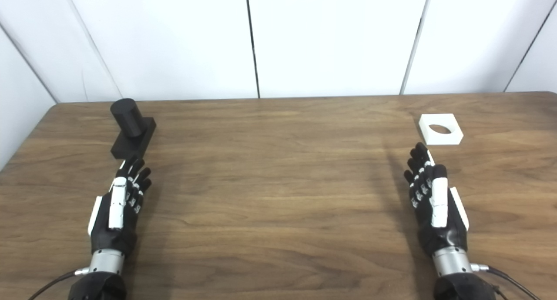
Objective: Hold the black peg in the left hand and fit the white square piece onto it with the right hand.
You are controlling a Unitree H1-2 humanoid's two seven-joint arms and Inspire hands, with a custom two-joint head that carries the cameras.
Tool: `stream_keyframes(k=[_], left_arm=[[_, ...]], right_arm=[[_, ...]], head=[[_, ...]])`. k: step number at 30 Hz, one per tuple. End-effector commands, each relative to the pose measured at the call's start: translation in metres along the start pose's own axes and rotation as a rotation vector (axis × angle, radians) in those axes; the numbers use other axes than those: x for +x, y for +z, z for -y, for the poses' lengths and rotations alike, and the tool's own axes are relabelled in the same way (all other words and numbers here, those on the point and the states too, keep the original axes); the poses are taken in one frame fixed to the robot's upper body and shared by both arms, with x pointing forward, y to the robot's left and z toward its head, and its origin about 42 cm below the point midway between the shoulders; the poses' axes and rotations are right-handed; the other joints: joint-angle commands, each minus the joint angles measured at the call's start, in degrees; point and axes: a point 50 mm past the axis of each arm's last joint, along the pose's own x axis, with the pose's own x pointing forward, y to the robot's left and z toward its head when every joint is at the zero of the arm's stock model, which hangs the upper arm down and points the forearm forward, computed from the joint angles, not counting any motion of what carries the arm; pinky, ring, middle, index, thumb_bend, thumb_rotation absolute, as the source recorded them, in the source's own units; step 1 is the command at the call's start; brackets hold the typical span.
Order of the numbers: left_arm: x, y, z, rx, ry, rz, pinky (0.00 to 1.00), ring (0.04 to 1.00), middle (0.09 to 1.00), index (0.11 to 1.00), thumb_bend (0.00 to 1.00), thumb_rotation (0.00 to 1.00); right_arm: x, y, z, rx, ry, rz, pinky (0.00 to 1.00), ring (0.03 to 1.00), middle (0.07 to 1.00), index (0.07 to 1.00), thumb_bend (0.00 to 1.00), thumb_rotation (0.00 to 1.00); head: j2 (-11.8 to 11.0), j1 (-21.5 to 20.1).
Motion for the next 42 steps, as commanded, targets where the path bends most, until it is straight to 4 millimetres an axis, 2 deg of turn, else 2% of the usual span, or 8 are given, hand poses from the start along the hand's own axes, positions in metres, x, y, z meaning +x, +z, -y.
stream_keyframes(k=[1, 20, 30, 36, 39, 42], left_arm=[[0.006, 0.015, 0.001, 0.016, -0.020, 0.059, 0.97, 0.952, 0.965, 0.973, 0.45, 0.88], [0.007, 0.021, 0.004, 0.029, -0.019, 0.074, 0.96, 0.949, 0.965, 0.968, 0.45, 0.88], [0.006, 0.038, 0.011, 0.036, -0.019, 0.103, 0.99, 0.965, 0.964, 0.974, 0.49, 0.84], [0.006, 0.055, 0.013, 0.100, -0.003, 0.127, 1.00, 0.996, 0.991, 0.995, 0.53, 0.81], [0.009, 0.064, 0.014, 0.147, 0.006, 0.134, 1.00, 1.000, 1.000, 0.997, 0.57, 0.74], [0.013, 0.071, 0.014, 0.224, 0.033, 0.130, 1.00, 1.000, 1.000, 0.995, 0.55, 0.66]], right_arm=[[0.006, 0.009, -0.004, 0.012, 0.023, 0.050, 1.00, 1.000, 0.988, 0.985, 0.64, 1.00], [0.006, 0.008, -0.003, 0.012, 0.025, 0.050, 1.00, 1.000, 0.993, 0.990, 0.64, 1.00], [0.006, 0.006, -0.001, -0.002, 0.024, 0.045, 1.00, 1.000, 0.988, 0.986, 0.65, 1.00], [0.005, 0.005, -0.001, -0.014, 0.023, 0.041, 1.00, 1.000, 0.984, 0.983, 0.64, 1.00], [0.005, 0.005, -0.001, -0.020, 0.022, 0.036, 1.00, 1.000, 0.983, 0.983, 0.64, 1.00], [0.006, 0.005, -0.002, -0.025, 0.020, 0.033, 1.00, 1.000, 0.980, 0.981, 0.65, 1.00]], head=[[0.0, 0.0], [-0.8, 0.5], [-1.1, 1.0], [-1.3, 1.4], [-1.3, 1.6], [-1.3, 1.9]])
